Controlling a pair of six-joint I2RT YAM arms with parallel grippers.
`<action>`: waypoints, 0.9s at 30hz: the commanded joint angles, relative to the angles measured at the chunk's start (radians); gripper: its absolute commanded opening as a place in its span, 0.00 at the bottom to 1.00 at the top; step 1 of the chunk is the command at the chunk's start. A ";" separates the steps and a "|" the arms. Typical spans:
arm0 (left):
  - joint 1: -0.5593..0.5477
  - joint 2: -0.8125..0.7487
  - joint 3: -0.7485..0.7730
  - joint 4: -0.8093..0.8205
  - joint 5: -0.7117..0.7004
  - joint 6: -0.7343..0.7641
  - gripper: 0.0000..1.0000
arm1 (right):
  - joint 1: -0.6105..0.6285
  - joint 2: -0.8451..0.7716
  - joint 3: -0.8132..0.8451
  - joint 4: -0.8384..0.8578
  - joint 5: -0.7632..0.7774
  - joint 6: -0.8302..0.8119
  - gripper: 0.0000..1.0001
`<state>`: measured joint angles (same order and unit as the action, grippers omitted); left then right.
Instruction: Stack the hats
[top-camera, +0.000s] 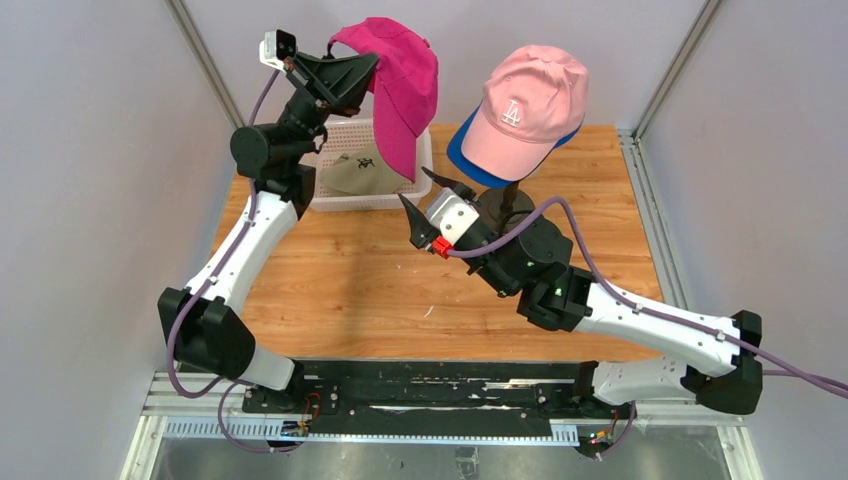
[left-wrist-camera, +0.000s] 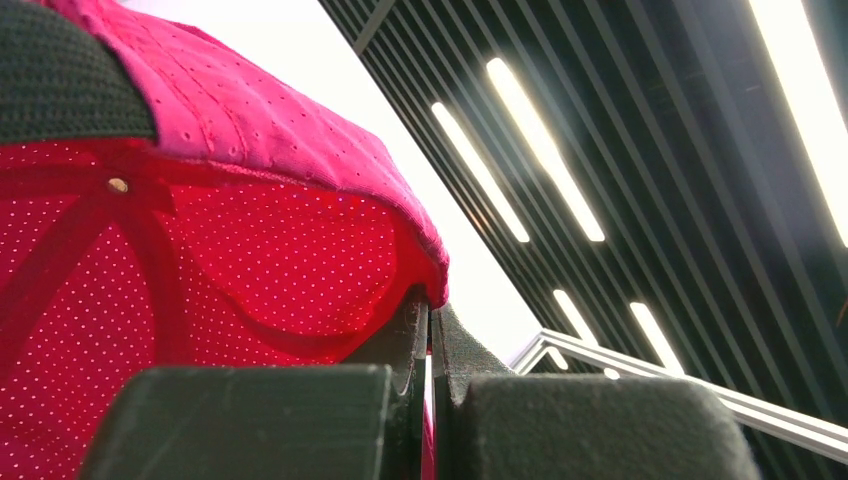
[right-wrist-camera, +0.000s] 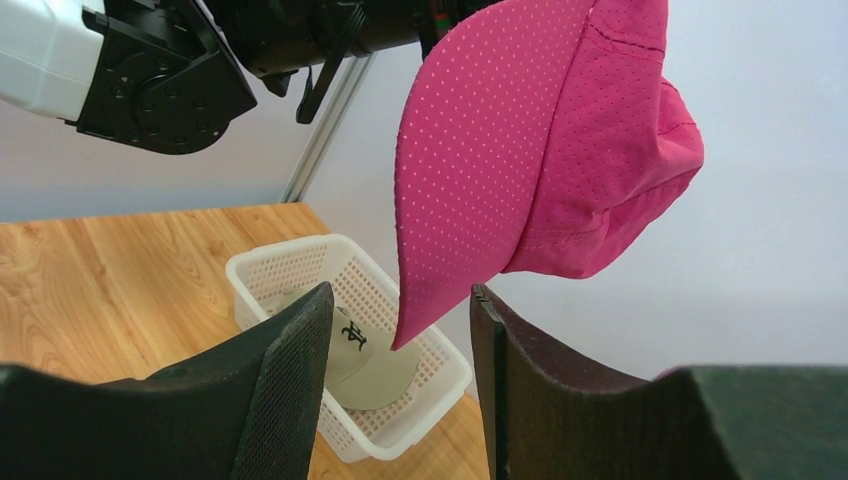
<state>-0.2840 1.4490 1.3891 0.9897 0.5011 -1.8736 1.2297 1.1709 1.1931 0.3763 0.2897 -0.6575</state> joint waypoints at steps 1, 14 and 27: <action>-0.013 -0.006 0.026 0.047 -0.018 -0.008 0.00 | 0.011 0.014 0.006 0.083 0.032 -0.037 0.52; -0.033 -0.062 -0.030 0.058 -0.038 -0.034 0.00 | 0.011 0.164 -0.001 0.413 0.109 -0.191 0.41; -0.033 -0.092 -0.110 0.093 -0.031 -0.044 0.00 | 0.014 0.265 -0.080 0.842 0.149 -0.481 0.04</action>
<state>-0.3107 1.3811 1.2976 1.0523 0.4480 -1.9266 1.2297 1.4364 1.1297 1.0424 0.4404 -1.0317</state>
